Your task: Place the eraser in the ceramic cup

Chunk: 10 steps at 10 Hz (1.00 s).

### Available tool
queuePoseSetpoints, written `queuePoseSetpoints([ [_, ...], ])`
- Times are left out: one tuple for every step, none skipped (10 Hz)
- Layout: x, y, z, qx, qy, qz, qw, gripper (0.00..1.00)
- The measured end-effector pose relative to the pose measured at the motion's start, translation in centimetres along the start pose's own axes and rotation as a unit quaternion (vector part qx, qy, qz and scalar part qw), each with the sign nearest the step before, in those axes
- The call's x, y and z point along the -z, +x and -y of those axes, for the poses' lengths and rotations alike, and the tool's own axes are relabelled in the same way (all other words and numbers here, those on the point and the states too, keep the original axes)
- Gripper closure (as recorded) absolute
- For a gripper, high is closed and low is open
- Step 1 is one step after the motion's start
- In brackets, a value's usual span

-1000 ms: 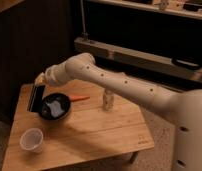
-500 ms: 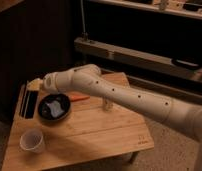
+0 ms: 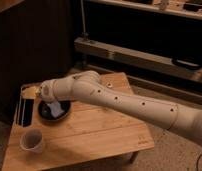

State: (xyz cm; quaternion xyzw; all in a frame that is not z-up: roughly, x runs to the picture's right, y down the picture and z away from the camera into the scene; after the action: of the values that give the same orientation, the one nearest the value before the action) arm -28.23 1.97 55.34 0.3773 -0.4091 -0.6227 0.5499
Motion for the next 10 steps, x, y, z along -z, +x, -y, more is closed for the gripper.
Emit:
queuePoseSetpoints([
  [-0.7, -0.7, 0.6, 0.008, -0.015, 0.007, 0.9998, 1.00],
  [-1.9, -1.6, 1.0, 0.014, -0.026, 0.018, 0.9994, 1.00],
  [-2.8, -2.2, 1.0, 0.018, -0.030, 0.025, 0.9991, 1.00],
  [-3.8, -3.1, 0.5, 0.019, -0.035, 0.032, 0.9987, 1.00],
  [-4.9, -4.0, 0.1, 0.017, -0.039, 0.039, 0.9983, 1.00],
  [-6.0, -4.9, -0.2, 0.014, -0.040, 0.049, 0.9979, 1.00],
  [-6.5, -5.4, -0.5, 0.007, -0.041, 0.053, 0.9977, 1.00],
  [-6.8, -5.9, -1.1, -0.003, -0.043, 0.057, 0.9974, 1.00],
  [-7.3, -6.6, -2.0, -0.016, -0.042, 0.061, 0.9971, 1.00],
  [-7.5, -6.8, -2.4, -0.026, -0.041, 0.062, 0.9969, 1.00],
])
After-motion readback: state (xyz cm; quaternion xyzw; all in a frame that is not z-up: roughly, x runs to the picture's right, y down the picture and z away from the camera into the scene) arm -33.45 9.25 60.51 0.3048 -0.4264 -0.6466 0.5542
